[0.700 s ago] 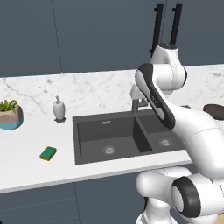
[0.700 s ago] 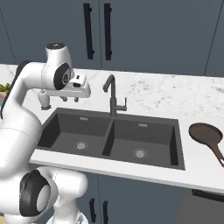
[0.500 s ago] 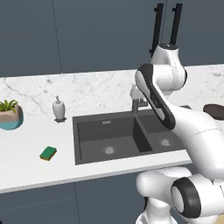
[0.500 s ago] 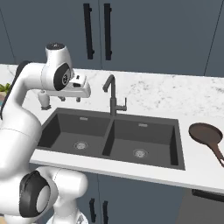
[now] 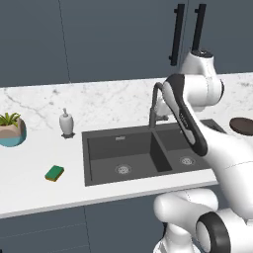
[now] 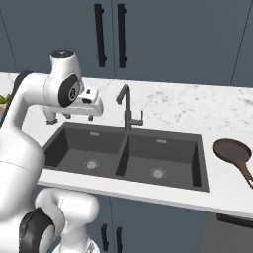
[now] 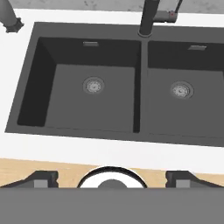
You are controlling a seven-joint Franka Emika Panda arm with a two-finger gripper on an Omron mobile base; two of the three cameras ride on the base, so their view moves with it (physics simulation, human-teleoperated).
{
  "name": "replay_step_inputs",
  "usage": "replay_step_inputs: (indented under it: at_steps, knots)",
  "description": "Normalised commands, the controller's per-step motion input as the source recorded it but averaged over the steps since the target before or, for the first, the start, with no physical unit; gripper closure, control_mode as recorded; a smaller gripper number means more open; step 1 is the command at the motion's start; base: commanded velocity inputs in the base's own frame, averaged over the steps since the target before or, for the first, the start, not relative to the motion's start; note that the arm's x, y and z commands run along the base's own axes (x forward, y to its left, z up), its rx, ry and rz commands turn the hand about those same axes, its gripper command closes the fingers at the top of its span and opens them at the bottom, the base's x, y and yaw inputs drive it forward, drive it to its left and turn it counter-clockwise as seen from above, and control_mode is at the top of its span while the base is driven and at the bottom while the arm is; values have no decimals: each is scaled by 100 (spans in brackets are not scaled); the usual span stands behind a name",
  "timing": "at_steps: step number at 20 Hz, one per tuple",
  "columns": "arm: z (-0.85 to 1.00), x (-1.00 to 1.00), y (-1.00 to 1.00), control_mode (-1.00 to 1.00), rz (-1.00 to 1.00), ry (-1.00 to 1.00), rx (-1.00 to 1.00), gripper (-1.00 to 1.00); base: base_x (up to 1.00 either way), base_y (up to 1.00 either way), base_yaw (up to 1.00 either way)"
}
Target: Pick the pan and sponge and place them into the sink. Then turn on the water.
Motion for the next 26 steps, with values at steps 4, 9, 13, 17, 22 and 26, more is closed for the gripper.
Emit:
replay_step_inputs:
  at_steps: [4,9,13,17,22,26]
  knots:
    - [0,-48,-86,-100,-14,0,13,-100,0,0,0]
    - [0,-23,-100,-100,-21,0,16,-100,0,0,0]
    - [-1,-15,-100,-100,-18,0,11,-100,0,0,0]
    - [0,-7,-100,-100,-12,0,7,-100,0,0,0]
    - [0,-11,-91,-100,-10,0,2,-100,0,0,0]
    - [-7,-4,-76,-100,-10,0,-3,-100,0,0,0]
